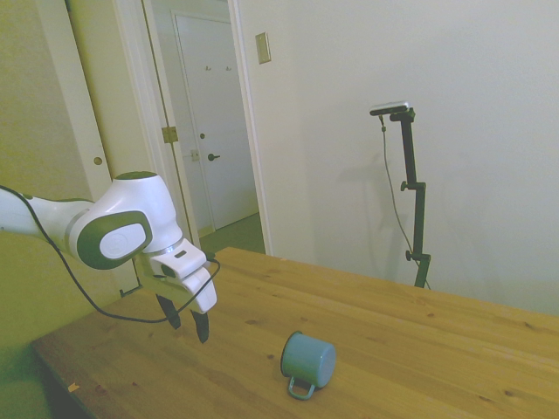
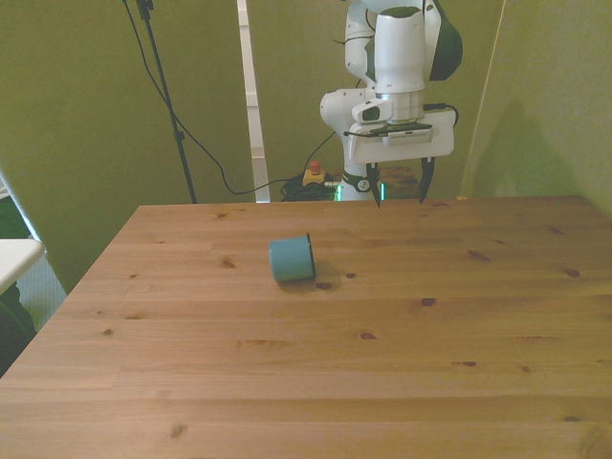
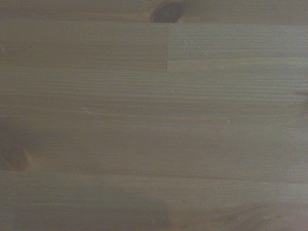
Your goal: Flip the mug upright
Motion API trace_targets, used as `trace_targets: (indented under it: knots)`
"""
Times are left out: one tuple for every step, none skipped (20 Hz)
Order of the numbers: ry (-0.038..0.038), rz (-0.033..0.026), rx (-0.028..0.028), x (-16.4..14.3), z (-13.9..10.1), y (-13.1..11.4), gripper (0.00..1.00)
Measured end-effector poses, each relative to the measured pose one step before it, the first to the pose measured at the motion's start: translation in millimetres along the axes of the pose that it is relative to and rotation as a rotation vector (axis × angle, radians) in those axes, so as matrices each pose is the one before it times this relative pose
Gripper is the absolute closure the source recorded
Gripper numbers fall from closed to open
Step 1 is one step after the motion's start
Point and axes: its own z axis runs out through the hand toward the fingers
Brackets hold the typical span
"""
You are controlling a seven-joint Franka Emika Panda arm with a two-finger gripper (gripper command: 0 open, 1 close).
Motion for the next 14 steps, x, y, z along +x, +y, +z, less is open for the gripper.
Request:
trace_targets:
  knots:
    - [0.001, -0.00135, -0.00113, 0.2, 0.01, -0.12, 0.0]
    - [0.00889, -0.01284, -0.01272, 0.48, 0.7, 0.33, 0.0]
    - [0.0162, -0.00809, -0.01366, 2.0, -0.25, 0.35, 0.0]
    - [0.03089, 0.00438, -0.0192, 4.66, -1.3, 0.8, 0.0]
    - [0.02988, 0.00813, -0.01747, 5.19, -0.68, 0.56, 0.0]
    - [0.02968, 0.00987, -0.01723, 6.05, -0.34, 0.33, 0.0]
    - [0.02649, 0.01212, -0.0153, 5.87, 0.42, 0.07, 0.0]
    - [0.02232, 0.0116, -0.01439, 5.45, 1.33, -0.56, 0.0]
    - [0.03469, 0.02042, -0.01555, 7.39, 1.18, -0.51, 0.0]
    - [0.03806, 0.02828, -0.01702, 8.11, 2.28, -0.29, 0.0]
    - [0.02641, 0.0339, -0.01849, 8.4, 3.61, -0.99, 0.0]
    - [0.00283, 0.03386, -0.01265, 10.96, 7.35, -10.32, 0.0]
    - [0.0036, -0.00259, -0.00443, 0.2, -0.12, -0.7, 0.0]
    - [0.01031, -0.00984, -0.00829, -0.1, 0.58, -0.79, 0.0]
